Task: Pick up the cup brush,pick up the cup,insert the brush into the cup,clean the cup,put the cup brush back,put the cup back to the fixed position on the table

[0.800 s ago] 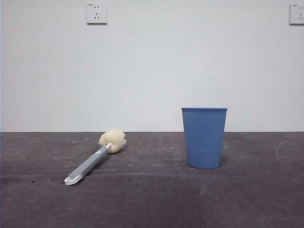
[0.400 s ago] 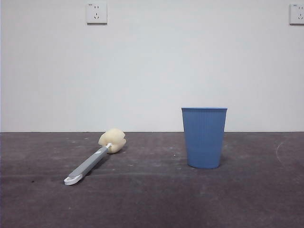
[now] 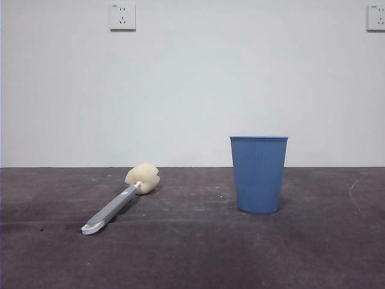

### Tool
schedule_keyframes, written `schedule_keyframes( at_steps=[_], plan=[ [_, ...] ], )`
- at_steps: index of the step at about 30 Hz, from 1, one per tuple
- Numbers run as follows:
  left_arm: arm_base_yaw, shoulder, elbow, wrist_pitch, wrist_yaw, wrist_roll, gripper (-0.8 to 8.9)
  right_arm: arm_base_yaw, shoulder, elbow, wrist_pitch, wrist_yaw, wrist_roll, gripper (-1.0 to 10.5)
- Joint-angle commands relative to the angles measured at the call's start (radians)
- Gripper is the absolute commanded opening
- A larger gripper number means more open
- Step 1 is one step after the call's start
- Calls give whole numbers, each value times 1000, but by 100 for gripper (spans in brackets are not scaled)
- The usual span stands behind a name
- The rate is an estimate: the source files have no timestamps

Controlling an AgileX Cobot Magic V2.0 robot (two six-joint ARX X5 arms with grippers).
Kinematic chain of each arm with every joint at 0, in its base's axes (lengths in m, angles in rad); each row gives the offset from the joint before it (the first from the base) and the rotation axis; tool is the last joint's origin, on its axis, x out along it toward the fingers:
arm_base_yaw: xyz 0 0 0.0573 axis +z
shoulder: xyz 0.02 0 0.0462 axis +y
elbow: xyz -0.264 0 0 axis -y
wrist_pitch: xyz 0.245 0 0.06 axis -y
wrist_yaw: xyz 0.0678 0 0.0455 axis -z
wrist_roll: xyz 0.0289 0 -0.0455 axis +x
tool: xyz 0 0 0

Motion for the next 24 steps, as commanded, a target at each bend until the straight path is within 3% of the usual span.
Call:
schedule_keyframes(
  at_steps=[1,11,17,24],
  plan=[
    [-59,64,1,43,-59,-15,566,1,-2,2,8,-2,-7,567],
    [-344,341,1,242,-422,-108,566,1,-2,2,7,-2,-6,566],
    [-430,546,1,329,-587,-150,562,1,-2,2,7,-2,0,566],
    [-455,780,1,468,-684,-174,561,1,-2,2,7,-2,4,566]
  ],
)
